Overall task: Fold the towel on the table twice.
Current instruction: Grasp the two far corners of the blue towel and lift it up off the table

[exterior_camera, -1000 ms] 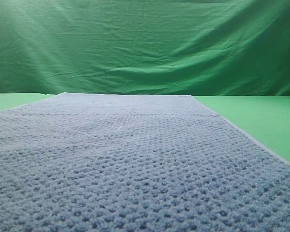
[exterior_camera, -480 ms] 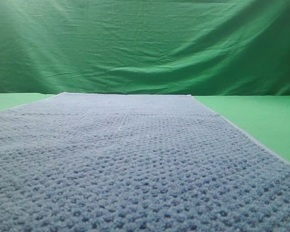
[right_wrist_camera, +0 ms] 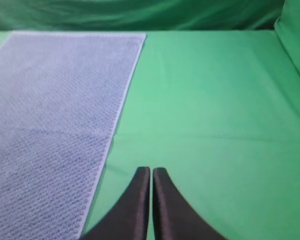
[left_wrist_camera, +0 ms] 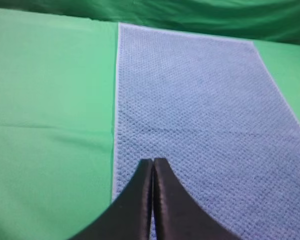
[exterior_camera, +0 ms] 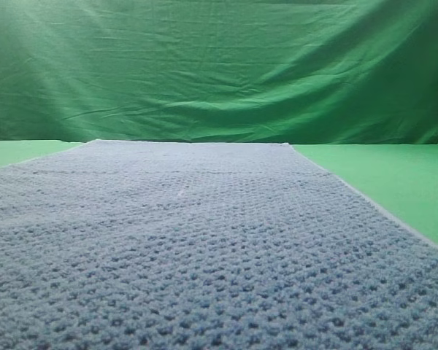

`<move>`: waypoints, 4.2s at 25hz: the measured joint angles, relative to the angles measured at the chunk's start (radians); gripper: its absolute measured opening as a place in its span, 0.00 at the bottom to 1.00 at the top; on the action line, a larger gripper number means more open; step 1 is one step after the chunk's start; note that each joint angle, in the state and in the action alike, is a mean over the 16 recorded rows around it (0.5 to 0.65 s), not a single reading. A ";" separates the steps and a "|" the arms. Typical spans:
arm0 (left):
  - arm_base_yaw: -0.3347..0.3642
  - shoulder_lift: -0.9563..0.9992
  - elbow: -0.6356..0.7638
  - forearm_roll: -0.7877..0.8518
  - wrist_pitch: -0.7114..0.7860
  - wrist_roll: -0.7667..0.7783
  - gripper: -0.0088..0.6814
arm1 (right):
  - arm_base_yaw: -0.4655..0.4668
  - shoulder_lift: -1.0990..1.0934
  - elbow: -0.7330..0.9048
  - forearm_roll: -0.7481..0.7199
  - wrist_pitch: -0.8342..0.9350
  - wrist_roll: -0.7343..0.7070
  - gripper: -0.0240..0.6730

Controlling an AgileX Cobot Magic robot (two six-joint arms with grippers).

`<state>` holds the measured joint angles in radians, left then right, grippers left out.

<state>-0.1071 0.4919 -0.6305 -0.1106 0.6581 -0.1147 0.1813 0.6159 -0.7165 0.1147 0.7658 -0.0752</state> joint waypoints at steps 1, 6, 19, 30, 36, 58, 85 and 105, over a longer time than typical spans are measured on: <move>-0.004 0.034 -0.019 0.008 0.018 0.003 0.01 | 0.009 0.047 -0.025 -0.001 0.020 -0.005 0.03; -0.023 0.215 -0.101 0.034 0.076 0.023 0.01 | 0.067 0.268 -0.129 -0.003 0.072 -0.019 0.03; -0.039 0.764 -0.322 0.045 0.095 0.100 0.01 | 0.218 0.778 -0.300 -0.003 -0.032 -0.012 0.03; -0.039 1.141 -0.528 0.072 0.080 0.173 0.03 | 0.260 1.141 -0.511 -0.011 -0.066 0.015 0.18; -0.039 1.250 -0.581 0.101 0.048 0.183 0.24 | 0.261 1.262 -0.592 -0.015 -0.071 0.022 0.52; -0.039 1.423 -0.607 0.176 -0.028 0.026 0.94 | 0.253 1.394 -0.630 -0.027 -0.148 0.055 0.98; -0.047 1.457 -0.801 0.115 0.128 0.037 0.02 | 0.228 1.326 -0.640 -0.028 -0.151 0.072 0.04; -0.047 1.413 -1.291 -0.128 0.031 0.149 0.01 | 0.176 1.251 -1.103 -0.108 -0.238 0.065 0.03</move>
<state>-0.1545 1.9049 -1.9218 -0.2390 0.6888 0.0347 0.3574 1.8664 -1.8195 0.0069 0.5276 -0.0100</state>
